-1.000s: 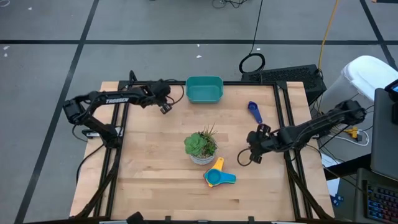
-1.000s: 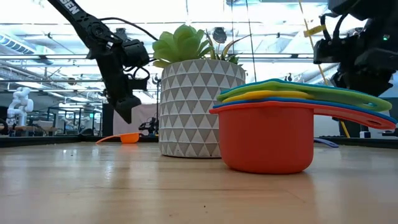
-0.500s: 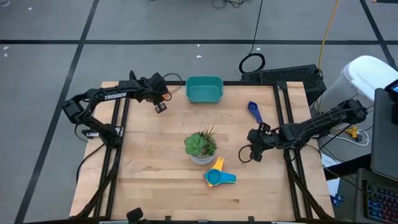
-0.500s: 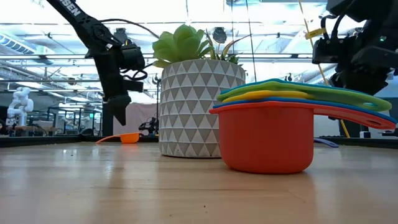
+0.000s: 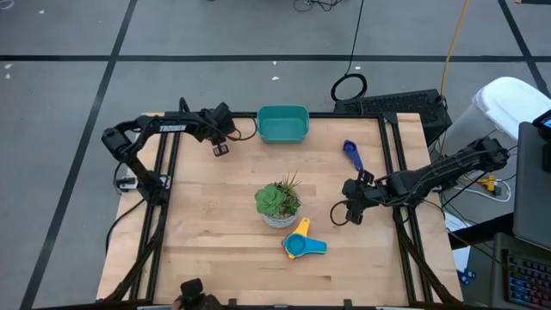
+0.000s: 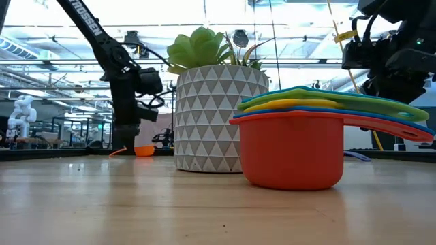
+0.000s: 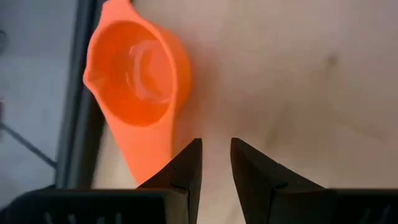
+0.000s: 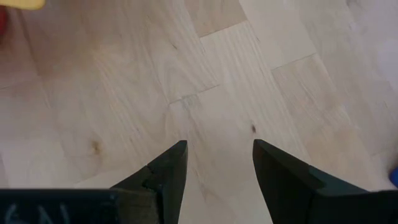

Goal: Nest measuring cups in basket
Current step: Stack the orange measuring cup on top the light blue measuring cup

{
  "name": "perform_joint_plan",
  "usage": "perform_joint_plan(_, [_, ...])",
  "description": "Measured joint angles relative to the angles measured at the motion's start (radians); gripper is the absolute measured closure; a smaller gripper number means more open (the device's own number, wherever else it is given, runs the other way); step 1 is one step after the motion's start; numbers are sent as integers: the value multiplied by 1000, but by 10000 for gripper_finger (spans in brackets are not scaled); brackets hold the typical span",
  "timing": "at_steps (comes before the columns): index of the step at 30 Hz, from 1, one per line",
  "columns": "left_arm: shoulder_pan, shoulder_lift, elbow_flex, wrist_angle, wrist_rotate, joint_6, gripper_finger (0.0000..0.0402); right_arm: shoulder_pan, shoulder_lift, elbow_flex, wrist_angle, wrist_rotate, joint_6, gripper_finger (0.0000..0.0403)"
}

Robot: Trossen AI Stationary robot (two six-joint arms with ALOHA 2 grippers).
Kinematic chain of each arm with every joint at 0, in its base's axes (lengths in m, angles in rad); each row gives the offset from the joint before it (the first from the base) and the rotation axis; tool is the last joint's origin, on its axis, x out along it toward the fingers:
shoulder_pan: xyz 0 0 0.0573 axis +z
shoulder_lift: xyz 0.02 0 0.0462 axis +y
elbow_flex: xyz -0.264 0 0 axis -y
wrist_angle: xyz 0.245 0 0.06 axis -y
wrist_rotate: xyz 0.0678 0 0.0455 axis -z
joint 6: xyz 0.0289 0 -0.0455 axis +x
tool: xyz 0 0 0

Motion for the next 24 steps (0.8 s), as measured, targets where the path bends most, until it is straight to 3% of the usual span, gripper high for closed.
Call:
perform_joint_plan(9, [-10, -20, 0, 83, -58, 52, 313, 0, 0, 0, -1, -2, 0, 229])
perform_joint_plan(15, [-10, -9, 0, 96, 38, 128, 313, 0, 0, 0, -1, 2, -17, 229])
perform_joint_plan(24, [15, -9, 0, 123, 57, 187, 313, 0, 0, 0, -2, 1, -11, 229])
